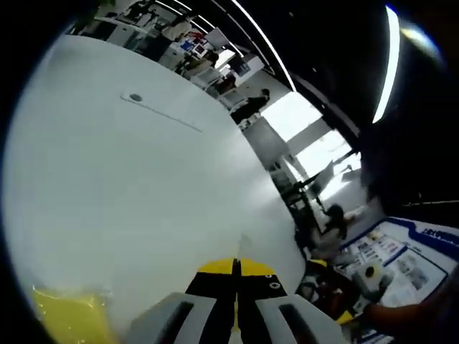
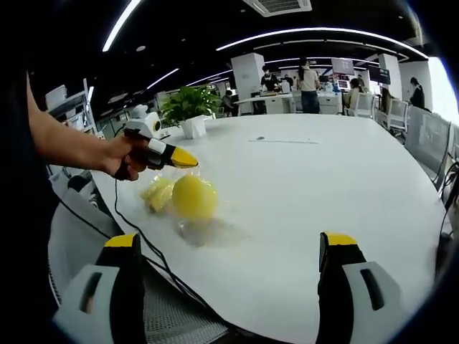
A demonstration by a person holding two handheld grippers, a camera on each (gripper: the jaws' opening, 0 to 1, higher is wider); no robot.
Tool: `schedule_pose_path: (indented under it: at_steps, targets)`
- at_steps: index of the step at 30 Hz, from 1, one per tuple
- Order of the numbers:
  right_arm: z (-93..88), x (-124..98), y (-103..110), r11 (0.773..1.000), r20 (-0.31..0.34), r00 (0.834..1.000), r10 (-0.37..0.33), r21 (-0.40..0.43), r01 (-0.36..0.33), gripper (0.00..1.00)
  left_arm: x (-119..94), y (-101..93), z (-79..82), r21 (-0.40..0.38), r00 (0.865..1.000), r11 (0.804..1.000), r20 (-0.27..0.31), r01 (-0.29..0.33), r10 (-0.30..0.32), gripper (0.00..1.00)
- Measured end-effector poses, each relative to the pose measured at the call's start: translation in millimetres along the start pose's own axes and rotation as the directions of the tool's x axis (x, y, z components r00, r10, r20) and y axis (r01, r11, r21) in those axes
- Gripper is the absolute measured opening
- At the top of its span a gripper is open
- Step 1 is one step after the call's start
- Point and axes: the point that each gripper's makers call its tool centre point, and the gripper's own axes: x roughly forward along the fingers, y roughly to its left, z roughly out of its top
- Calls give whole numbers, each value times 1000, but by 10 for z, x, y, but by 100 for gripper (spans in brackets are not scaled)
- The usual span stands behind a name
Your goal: Compare the silicone blocks by pressing each to a similar depth, holding the contact briefly, and releasing to observe deformation and rebound differences across the visible hardness samples.
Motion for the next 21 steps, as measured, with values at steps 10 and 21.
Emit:
schedule_pose_path:
  at_steps: [10, 21]
  targets:
    - [37, -3, 97, 1000, 13, 1000, 6, -8, -6, 96, -69, -183, 224, 101, 998, 994, 36, 41, -45, 0]
    - [263, -4, 104, 1000, 57, 998, 8, -11, -7, 96, -202, -332, 443, 252, 998, 967, 29, 46, -55, 0]
